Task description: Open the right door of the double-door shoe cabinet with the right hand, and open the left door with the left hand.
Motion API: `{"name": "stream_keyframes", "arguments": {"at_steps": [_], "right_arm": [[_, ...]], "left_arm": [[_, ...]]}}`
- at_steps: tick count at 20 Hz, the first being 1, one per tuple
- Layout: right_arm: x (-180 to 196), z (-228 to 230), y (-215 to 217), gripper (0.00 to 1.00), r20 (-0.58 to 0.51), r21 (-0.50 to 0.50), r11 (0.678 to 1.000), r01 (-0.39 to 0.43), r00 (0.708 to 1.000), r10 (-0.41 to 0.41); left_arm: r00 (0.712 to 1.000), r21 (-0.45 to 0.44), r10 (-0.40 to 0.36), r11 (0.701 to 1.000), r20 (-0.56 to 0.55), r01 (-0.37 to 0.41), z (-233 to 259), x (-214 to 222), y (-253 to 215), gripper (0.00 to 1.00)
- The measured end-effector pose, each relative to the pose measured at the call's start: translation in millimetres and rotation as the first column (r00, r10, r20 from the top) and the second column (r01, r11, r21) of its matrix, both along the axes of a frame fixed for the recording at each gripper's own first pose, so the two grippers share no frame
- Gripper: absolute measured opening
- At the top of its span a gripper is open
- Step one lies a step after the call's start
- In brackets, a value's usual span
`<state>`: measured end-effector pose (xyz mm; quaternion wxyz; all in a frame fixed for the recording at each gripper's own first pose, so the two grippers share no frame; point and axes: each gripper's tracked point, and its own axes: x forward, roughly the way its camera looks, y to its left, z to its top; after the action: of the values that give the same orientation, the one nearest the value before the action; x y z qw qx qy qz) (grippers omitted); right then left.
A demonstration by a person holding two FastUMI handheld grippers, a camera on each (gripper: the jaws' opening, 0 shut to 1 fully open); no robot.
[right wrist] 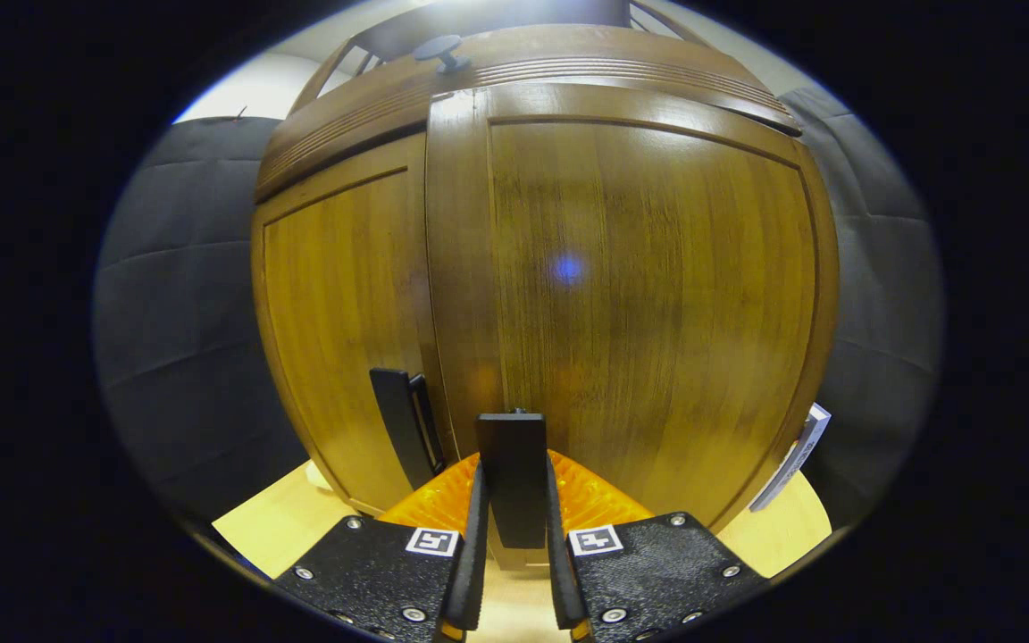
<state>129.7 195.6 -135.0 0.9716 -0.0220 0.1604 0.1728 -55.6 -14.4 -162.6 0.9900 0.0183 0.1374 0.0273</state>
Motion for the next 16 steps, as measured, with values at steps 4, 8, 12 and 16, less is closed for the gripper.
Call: {"name": "stream_keyframes", "arguments": {"at_steps": [4, 8, 12, 16], "right_arm": [[-22.5, 0.8, -10.9, 0.31, -0.007, 0.006, 1.000, -0.020, 1.000, 0.020], [-44.2, -0.1, -27.6, 0.31, -0.012, 0.012, 0.999, -0.031, 0.999, 0.031], [-65.0, -3.7, -46.3, 0.31, -0.015, 0.028, 0.999, -0.037, 0.999, 0.037], [-81.8, -4.4, -64.6, 0.31, -0.015, 0.028, 0.999, -0.034, 0.999, 0.035]], "left_arm": [[1.000, 0.018, -0.019, 1.000, 0.003, 0.019, 0.8, -11.8, -7.0, 1.00], [0.999, 0.000, -0.039, 0.999, 0.012, 0.039, 2.0, -17.4, -13.0, 1.00], [0.998, -0.007, -0.058, 0.998, 0.015, 0.058, 1.8, -22.4, -21.8, 1.00], [0.996, -0.016, -0.083, 0.996, 0.013, 0.083, -0.2, -20.8, -25.0, 1.00]]}}
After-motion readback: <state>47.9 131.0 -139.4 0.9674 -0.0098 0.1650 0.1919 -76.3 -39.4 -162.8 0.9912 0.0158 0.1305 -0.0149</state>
